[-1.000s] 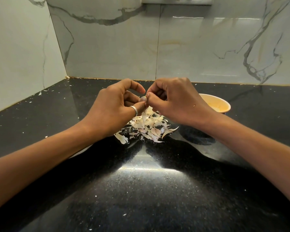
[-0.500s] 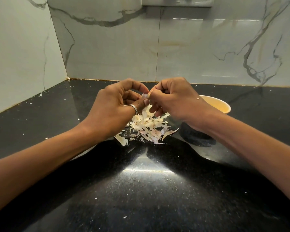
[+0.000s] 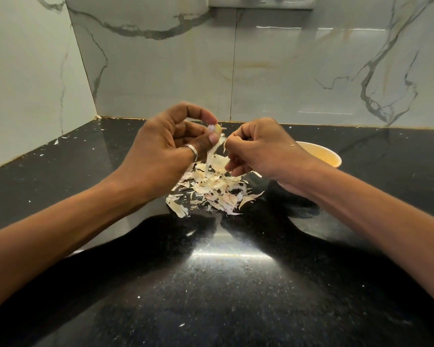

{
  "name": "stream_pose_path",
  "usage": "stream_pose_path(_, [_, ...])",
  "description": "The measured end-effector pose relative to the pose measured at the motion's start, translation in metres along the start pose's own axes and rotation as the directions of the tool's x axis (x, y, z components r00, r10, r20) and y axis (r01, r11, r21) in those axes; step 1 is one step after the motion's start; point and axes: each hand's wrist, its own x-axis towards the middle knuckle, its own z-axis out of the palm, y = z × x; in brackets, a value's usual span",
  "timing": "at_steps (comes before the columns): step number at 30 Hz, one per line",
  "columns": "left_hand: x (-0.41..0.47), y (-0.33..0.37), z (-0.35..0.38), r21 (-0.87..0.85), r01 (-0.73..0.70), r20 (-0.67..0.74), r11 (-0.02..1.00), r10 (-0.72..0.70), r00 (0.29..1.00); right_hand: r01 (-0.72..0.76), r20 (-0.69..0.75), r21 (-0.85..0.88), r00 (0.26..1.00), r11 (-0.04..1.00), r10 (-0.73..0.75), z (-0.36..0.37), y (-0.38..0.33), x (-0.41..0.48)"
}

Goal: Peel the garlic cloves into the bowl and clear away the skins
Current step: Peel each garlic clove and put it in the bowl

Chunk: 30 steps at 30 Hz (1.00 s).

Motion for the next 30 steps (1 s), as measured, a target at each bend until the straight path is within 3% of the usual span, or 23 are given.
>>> stream_pose_path(3, [0.002, -0.001, -0.004, -0.052, 0.008, -0.035, 0.999, -0.010, 0.999, 0.000, -0.002, 0.030, 1.000, 1.000, 0.000, -0.002, 0.000, 0.000])
stream_pose_path(17, [0.001, -0.006, -0.002, 0.002, 0.055, -0.003, 0.998, -0.055, 0.998, 0.128, 0.012, 0.071, 0.992, 0.989, -0.129, -0.004, -0.010, -0.007])
stream_pose_path(26, [-0.001, -0.004, -0.001, 0.078, 0.045, 0.028, 0.996, -0.048, 0.998, 0.232, -0.023, -0.037, 0.972, 0.972, -0.233, -0.002, -0.007, -0.006])
stream_pose_path(30, [-0.002, -0.004, -0.001, 0.072, 0.040, 0.027, 0.997, -0.042, 0.999, 0.293, -0.053, -0.188, 0.950, 0.937, -0.308, -0.001, -0.006, -0.005])
